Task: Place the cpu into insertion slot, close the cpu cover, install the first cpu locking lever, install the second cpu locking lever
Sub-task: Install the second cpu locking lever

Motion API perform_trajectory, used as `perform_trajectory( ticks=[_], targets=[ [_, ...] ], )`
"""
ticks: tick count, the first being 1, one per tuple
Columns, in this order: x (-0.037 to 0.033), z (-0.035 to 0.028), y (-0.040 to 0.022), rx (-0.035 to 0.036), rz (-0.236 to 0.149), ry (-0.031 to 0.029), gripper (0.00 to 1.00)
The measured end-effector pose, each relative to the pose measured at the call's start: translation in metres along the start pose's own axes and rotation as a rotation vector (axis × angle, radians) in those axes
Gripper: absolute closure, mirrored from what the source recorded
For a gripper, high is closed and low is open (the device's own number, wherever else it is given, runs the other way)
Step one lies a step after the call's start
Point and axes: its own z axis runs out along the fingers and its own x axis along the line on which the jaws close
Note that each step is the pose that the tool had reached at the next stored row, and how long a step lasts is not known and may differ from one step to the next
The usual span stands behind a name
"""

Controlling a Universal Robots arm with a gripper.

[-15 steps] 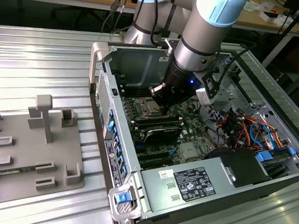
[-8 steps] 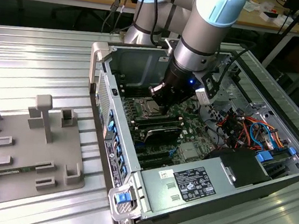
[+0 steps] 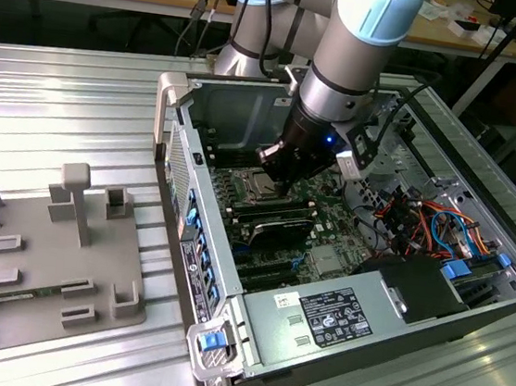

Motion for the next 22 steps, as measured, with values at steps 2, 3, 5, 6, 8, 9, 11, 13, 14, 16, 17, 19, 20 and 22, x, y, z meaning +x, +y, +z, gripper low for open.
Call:
perform_trajectory(
  ticks=[2, 3, 5, 6, 8, 9, 11, 13, 14, 16, 17, 19, 20, 22],
  targets=[
    [0.0007, 0.0001, 0.0000, 0.0001, 0.000, 0.0000, 0.89],
    [0.0014, 0.0005, 0.0000, 0.0000, 0.000, 0.0000, 0.89],
    [0.0025, 0.0013, 0.0001, 0.0000, 0.000, 0.0000, 0.89],
    [0.0030, 0.0016, 0.0001, 0.0001, 0.000, 0.0000, 0.89],
    [0.0037, 0.0024, 0.0001, 0.0001, 0.000, 0.0001, 0.89],
    [0.0046, 0.0033, 0.0001, 0.0002, 0.000, 0.0002, 0.89],
    [0.0060, 0.0040, 0.0002, 0.0001, 0.000, 0.0002, 0.89],
    [0.0078, 0.0048, 0.0002, 0.0002, 0.000, 0.0002, 0.89],
    [0.0085, 0.0051, 0.0002, 0.0002, 0.000, 0.0002, 0.89],
    [0.0099, 0.0056, 0.0003, 0.0001, 0.000, 0.0001, 0.89],
    [0.0109, 0.0060, 0.0003, 0.0000, 0.000, 0.0001, 0.89],
    [0.0139, 0.0068, 0.0005, 0.0000, 0.000, 0.0001, 0.89],
    [0.0147, 0.0071, 0.0005, 0.0000, 0.000, 0.0001, 0.89],
    [0.0167, 0.0077, 0.0006, 0.0000, 0.000, 0.0001, 0.89]
  ],
)
